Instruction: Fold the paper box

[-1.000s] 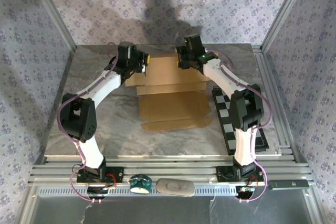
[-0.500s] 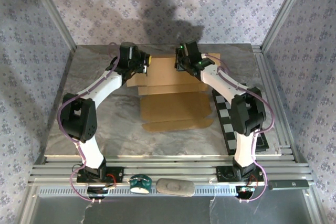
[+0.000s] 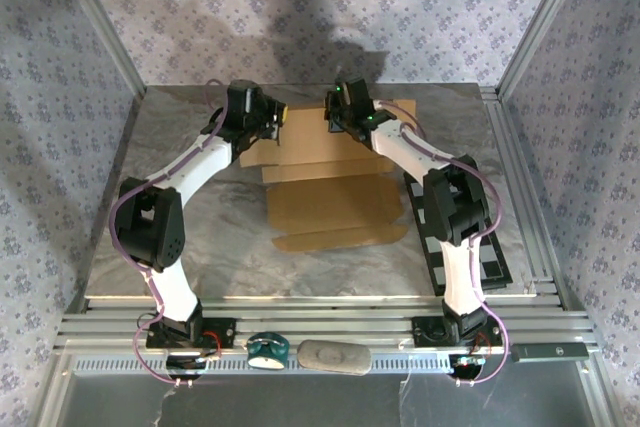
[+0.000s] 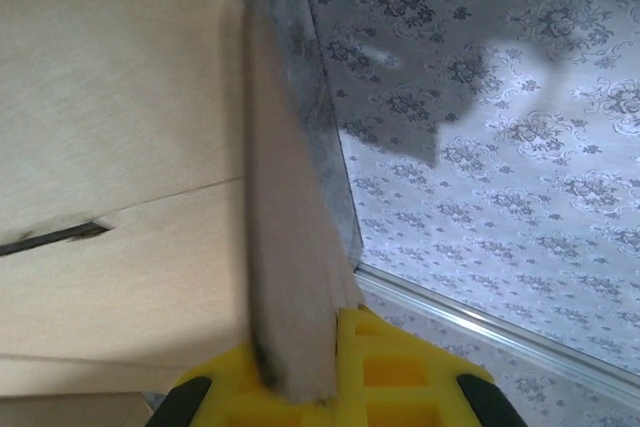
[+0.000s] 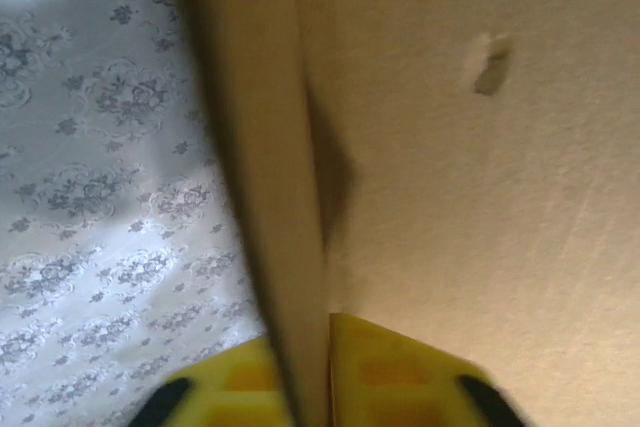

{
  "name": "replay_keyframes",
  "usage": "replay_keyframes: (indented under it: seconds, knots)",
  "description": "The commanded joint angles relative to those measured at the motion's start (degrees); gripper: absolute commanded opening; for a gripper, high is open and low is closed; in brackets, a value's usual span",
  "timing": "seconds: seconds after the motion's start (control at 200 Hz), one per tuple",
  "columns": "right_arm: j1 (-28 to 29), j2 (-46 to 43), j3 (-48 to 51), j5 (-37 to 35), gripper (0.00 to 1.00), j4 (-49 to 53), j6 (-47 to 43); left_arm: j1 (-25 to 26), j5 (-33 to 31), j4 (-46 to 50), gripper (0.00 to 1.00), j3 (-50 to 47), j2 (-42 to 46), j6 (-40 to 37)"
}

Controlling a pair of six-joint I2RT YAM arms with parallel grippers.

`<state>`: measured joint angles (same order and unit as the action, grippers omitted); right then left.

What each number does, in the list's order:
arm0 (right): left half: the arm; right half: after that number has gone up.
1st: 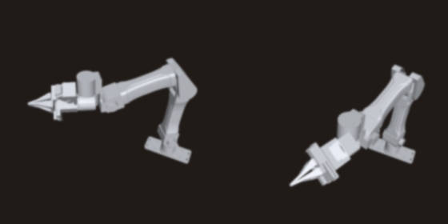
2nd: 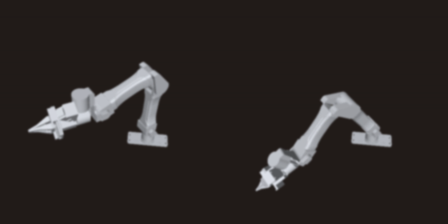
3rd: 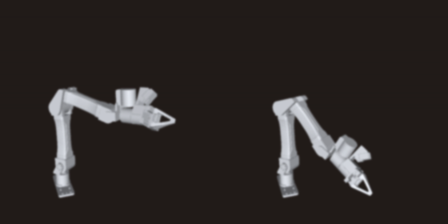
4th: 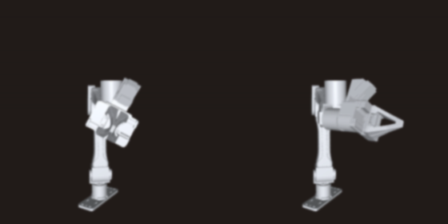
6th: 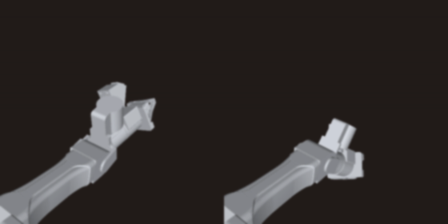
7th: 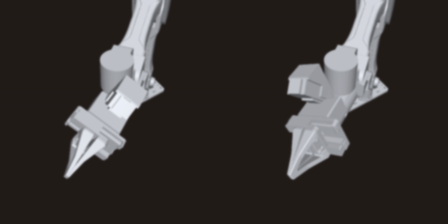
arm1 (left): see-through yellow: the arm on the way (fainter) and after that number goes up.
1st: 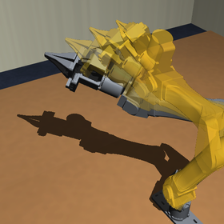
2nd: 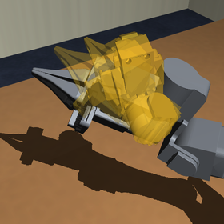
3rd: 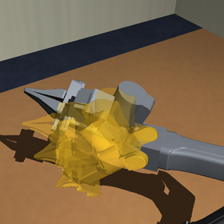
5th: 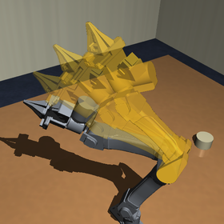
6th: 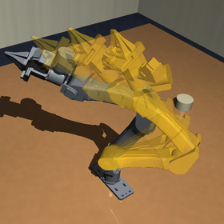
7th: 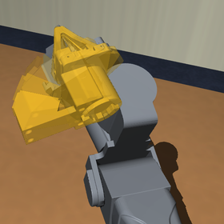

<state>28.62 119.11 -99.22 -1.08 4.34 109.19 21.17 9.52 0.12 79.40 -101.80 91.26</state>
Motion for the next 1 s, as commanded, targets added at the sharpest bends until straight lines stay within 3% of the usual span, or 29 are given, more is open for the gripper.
replay_keyframes:
  seconds: [0.0, 0.045, 0.075, 0.175, 0.28, 0.37, 0.44, 0.505, 0.725, 0.999]
  knots:
    - [-0.76, -0.24, 0.86, 0.71, 0.00, -4.92, -2.22, -0.92, 2.22, 1.99, 0.21, 1.42, 4.23, -6.02]
    - [-1.02, -0.77, 1.73, 0.93, 0.00, -5.74, -3.05, -1.68, 2.80, 3.48, 0.48, 1.05, 5.56, -7.38]
    - [-1.19, -0.96, 2.36, 1.05, 0.00, -6.53, -3.44, -2.27, 3.14, 4.77, 0.61, 0.67, 6.69, -8.38]
    - [-1.66, -0.75, 3.50, 1.98, 0.00, -9.59, -3.81, -3.48, 4.18, 12.08, 0.66, 0.58, 11.39, -16.89]
    - [-1.89, 0.23, 3.28, 2.90, 0.00, -13.83, -5.11, -2.49, 4.32, 25.53, 0.62, 1.06, 15.88, -31.42]
    - [-1.90, 1.33, 2.72, 4.04, 0.00, -17.17, -6.50, -1.25, 7.22, 28.01, 0.46, -5.72, 19.35, -37.77]
    - [-1.82, 1.90, 2.98, 4.88, 0.00, -19.18, -6.54, 0.09, 10.09, 24.86, 0.34, -11.88, 21.04, -36.94]
    - [-1.81, 2.31, 3.32, 5.39, 0.00, -20.68, -6.62, 2.25, 10.28, 21.48, 0.30, -15.20, 20.58, -34.76]
    - [-1.19, 2.18, 4.09, 6.00, 0.00, -20.63, -6.60, 7.21, 5.79, 5.77, 0.23, -15.17, 9.75, -26.58]
    - [-1.08, 1.57, 4.78, 6.83, 0.00, -19.13, -6.56, 8.19, -3.56, -8.99, 0.20, -13.32, -0.95, -23.01]
